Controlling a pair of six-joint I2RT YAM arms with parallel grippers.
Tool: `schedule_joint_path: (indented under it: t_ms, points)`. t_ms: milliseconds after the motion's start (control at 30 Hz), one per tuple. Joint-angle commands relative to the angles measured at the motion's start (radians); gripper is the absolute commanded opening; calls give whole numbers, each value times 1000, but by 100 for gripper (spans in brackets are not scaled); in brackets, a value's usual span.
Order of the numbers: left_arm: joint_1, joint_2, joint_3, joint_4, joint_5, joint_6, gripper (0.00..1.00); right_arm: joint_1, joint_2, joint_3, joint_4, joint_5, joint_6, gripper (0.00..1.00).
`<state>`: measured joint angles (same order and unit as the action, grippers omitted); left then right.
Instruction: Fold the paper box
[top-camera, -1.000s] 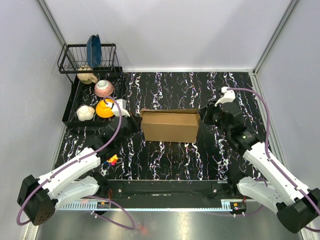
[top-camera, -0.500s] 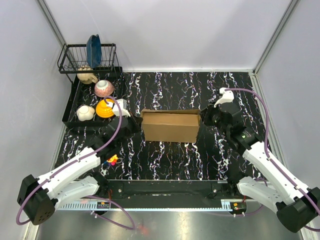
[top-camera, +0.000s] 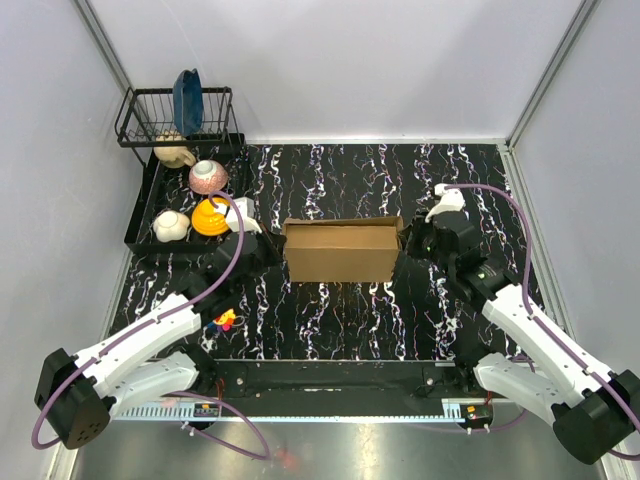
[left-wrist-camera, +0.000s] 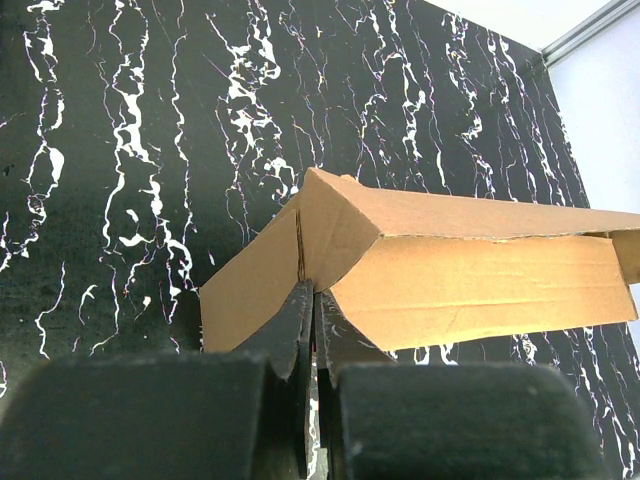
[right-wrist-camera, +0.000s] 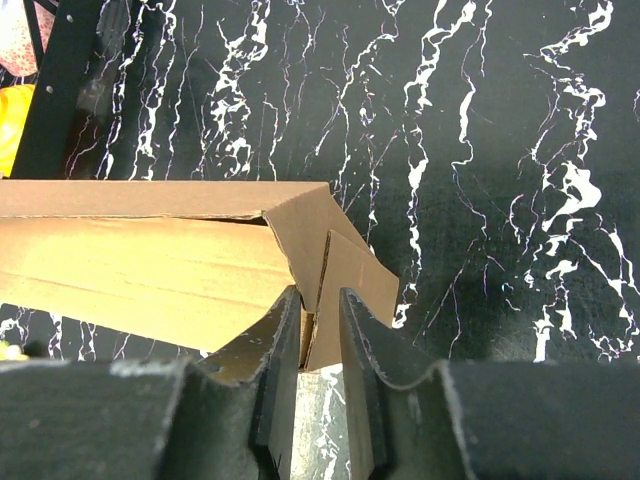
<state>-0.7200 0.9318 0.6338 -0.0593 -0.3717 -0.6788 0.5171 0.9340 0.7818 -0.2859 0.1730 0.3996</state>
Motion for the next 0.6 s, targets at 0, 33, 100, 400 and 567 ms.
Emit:
schedule_joint_path:
  t_ms: [0, 33, 100, 400, 567]
  points:
    - [-4, 9, 12, -119, -32, 5, 0, 3, -18, -13, 1, 33, -1, 28]
    - [-4, 12, 14, -119, -32, 5, 0, 3, -21, -18, 4, 33, 1, 28]
    - [-6, 9, 15, -117, -33, 4, 0, 4, -24, -18, 16, 30, 4, 29]
    - [-18, 19, 26, -120, -36, 2, 0, 3, 19, 14, 45, 34, -7, 30]
    - [-24, 24, 27, -120, -39, 2, 0, 3, 19, -1, 86, 34, -2, 33]
